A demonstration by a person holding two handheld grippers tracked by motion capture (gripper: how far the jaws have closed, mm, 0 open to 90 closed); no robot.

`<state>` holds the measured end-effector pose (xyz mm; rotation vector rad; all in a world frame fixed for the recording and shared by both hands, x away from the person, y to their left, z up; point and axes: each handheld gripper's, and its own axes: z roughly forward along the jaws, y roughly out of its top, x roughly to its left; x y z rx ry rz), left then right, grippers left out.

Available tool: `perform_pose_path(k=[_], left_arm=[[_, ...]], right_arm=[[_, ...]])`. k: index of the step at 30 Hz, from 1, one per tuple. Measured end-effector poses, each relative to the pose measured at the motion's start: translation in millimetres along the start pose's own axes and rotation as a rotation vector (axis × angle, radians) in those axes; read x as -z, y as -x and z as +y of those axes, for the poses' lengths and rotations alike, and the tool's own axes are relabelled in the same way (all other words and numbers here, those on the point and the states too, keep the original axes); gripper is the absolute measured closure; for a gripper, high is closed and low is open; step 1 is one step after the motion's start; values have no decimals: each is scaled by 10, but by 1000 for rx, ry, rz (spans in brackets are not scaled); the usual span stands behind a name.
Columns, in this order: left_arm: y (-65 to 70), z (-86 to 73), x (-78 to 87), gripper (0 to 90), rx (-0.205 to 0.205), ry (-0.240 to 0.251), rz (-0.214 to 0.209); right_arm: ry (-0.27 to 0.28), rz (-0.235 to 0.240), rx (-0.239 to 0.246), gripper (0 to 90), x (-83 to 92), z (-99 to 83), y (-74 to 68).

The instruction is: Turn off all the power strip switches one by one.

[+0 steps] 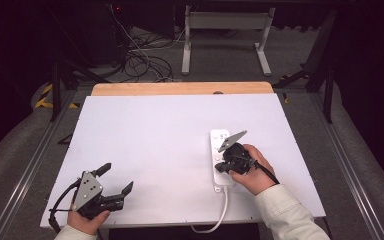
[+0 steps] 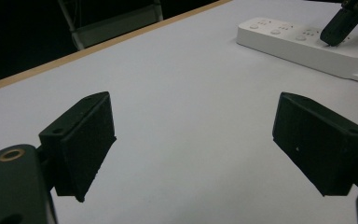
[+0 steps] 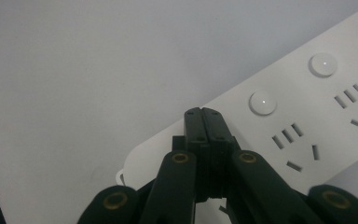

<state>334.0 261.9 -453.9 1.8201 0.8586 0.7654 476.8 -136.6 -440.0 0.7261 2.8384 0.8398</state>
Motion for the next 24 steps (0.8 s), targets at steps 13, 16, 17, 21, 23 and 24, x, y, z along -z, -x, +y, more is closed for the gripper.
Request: perform_pose_path(k=[13,16,17,21,23,24], left_arm=[[4,1,-3,135,-7,-4,3],[7,0,-6,135,-7,-5,4],[8,0,-6,135,-7,-5,4],[8,0,-6,135,-7,-5,4],[9,0,-7,135,-7,-5,4],[9,0,-7,135,-7,-5,4]], right_arm=[[-5,-12,-6,900,5,-8,-17],[-5,-9,-10,900,6,-9,-10],[-6,-9,-10,900,6,-8,-9],[-13,-9,-12,900,5,1,-14],[-15,-8,-10,900,4,5,-13],[-19,-8,-15,900,4,11,-15]])
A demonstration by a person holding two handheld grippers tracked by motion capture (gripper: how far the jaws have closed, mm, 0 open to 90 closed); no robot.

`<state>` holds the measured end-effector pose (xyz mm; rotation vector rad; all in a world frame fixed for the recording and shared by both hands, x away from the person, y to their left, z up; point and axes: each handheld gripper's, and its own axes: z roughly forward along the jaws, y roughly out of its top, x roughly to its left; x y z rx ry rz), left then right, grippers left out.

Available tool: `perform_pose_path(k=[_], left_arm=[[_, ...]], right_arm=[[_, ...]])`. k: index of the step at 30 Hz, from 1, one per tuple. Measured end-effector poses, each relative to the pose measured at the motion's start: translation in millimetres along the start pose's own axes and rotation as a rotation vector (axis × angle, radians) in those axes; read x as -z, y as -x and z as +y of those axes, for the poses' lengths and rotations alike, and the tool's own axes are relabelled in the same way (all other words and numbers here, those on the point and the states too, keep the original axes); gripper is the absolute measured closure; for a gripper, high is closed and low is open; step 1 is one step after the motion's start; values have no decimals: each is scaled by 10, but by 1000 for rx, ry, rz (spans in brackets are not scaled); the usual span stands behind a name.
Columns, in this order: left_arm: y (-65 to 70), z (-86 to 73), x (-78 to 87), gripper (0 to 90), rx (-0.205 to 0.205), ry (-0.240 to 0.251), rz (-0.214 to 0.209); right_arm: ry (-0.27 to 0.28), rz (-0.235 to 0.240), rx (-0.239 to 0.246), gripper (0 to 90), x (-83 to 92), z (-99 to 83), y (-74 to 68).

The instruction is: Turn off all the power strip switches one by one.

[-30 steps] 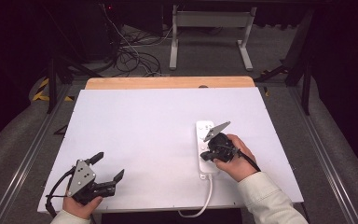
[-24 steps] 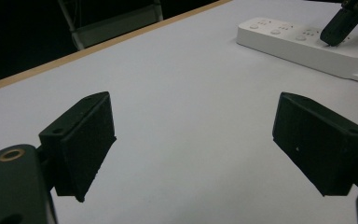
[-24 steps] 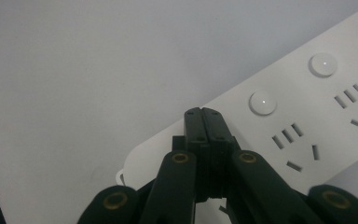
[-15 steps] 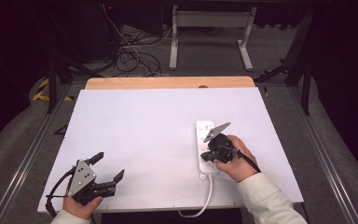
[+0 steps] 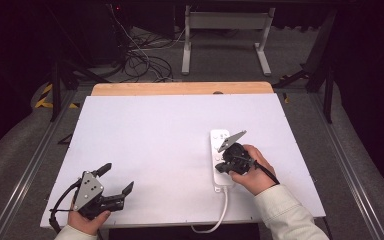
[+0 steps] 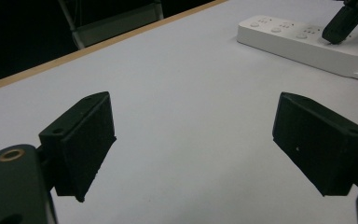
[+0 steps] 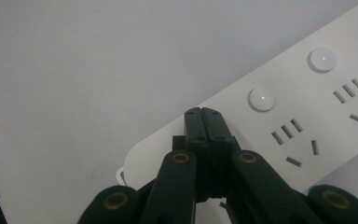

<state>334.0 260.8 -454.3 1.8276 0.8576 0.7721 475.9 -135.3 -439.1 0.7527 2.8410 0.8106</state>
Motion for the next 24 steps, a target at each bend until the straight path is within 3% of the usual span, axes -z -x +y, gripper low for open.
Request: perform_pose_path(k=[24], left_arm=[[10,2,3,135,0,1,-1]], right_arm=[[-19,-32,6,900,-9,25,-48]])
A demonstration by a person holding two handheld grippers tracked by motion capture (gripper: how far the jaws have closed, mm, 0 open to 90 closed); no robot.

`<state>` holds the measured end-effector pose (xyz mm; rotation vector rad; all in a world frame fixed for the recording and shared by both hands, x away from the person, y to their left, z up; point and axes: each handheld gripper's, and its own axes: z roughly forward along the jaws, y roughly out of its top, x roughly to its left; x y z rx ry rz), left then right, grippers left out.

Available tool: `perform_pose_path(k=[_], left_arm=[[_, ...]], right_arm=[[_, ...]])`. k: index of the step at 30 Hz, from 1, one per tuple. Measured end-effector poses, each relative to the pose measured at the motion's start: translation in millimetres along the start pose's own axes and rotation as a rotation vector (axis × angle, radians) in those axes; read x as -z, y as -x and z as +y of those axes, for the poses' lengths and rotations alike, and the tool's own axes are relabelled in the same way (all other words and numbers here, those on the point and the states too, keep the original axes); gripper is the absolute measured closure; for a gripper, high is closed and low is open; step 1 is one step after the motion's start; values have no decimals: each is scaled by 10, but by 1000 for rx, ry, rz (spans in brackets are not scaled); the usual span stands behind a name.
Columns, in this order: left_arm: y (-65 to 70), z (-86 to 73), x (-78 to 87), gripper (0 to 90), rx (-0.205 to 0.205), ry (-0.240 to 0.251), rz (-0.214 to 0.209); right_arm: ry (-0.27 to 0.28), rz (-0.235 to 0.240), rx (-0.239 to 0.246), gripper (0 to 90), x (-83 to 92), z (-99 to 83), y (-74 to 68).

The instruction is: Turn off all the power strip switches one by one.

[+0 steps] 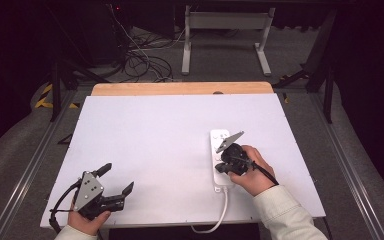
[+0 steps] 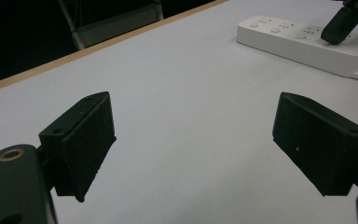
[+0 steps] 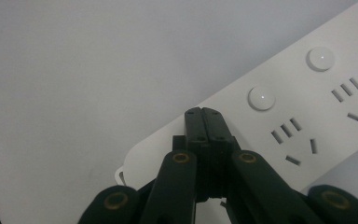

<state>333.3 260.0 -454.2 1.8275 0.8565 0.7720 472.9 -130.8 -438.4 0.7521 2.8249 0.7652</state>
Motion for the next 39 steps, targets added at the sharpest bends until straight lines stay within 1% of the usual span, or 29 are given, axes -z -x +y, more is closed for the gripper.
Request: perform_pose_path(k=[3,6,8,9,10,11,13,17,18,19,24,27,30,39], left_arm=[[0,2,1,135,-1,0,1],[-4,1,5,135,1,1,1],[-14,2,7,135,-4,3,6],[-16,1,8,135,-3,3,6],[-19,1,7,135,-4,1,6],[-17,-1,3,135,5,2,3],[-17,-2,-4,135,10,1,2],[-13,-1,-5,135,5,2,3],[-12,-1,-4,135,5,2,3],[-14,-1,-3,135,4,3,4],[-19,-4,-7,135,7,1,2],[-18,-4,-5,135,8,1,1],[-19,-4,-2,135,9,3,0],[-20,-3,3,135,7,2,-1]], right_arm=[[-2,-9,-5,900,-8,-5,-12],[2,-8,-10,900,-4,-7,-11],[8,-17,12,900,1,-7,-22],[45,-10,16,900,38,-7,-21],[56,-15,11,900,67,-5,-20],[82,-19,7,900,91,-4,-13],[129,-3,-5,900,135,1,8],[157,0,-7,900,192,30,36],[160,1,-15,900,205,36,46],[167,-4,-16,900,215,41,63],[175,-21,-26,900,227,63,134],[164,-32,-32,900,184,74,183],[159,-31,-38,900,149,86,226],[135,-40,-54,900,24,83,293]])
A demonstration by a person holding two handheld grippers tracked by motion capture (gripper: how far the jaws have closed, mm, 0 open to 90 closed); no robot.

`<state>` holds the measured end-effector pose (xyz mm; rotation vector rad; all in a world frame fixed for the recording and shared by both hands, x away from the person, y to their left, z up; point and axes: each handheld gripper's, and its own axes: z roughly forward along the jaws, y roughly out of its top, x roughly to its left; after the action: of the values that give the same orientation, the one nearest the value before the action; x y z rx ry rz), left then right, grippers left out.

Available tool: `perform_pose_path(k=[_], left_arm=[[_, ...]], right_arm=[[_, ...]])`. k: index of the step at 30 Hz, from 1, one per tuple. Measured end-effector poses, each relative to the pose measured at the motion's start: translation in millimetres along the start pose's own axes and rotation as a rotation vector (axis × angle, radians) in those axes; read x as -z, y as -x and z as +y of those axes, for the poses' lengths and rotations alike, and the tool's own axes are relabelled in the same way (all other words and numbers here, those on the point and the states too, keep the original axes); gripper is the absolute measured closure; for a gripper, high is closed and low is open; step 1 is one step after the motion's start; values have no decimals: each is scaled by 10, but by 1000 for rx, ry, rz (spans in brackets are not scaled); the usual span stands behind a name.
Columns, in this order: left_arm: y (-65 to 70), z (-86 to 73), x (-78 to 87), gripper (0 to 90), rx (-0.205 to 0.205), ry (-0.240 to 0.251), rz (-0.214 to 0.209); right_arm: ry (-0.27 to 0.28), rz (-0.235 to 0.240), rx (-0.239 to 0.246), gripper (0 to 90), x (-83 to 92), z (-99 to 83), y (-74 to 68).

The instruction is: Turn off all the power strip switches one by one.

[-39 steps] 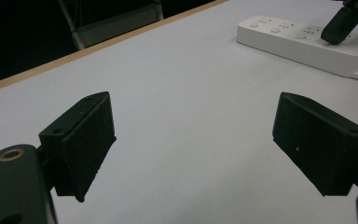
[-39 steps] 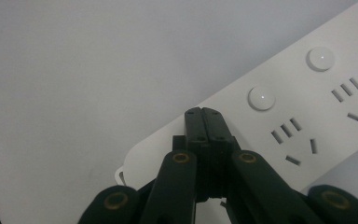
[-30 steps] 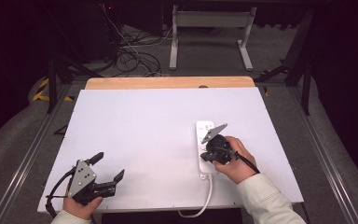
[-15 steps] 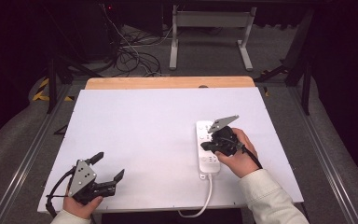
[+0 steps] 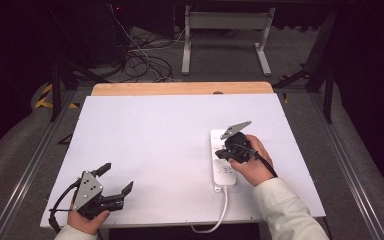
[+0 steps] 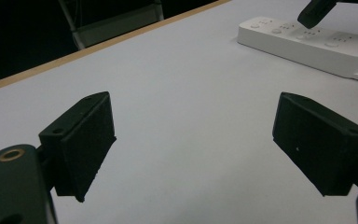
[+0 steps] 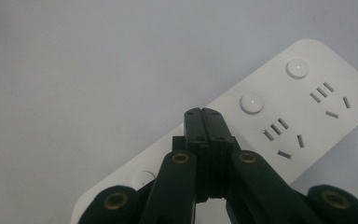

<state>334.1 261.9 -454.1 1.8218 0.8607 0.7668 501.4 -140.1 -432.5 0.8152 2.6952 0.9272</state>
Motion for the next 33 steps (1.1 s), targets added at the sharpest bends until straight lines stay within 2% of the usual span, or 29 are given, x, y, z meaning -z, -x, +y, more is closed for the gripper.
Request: perform_pose_path(k=[6,12,25,33], left_arm=[[0,2,0,135,-2,-2,-1],[0,1,0,135,-2,-1,-1],[1,2,-1,135,-5,-2,1],[6,2,-1,135,-6,-2,1]], right_arm=[[-7,2,-11,900,-63,-13,16],[-20,2,-1,900,-98,-17,8],[-25,-6,-5,900,-121,-28,-3],[-28,6,-14,900,-124,-29,10]])
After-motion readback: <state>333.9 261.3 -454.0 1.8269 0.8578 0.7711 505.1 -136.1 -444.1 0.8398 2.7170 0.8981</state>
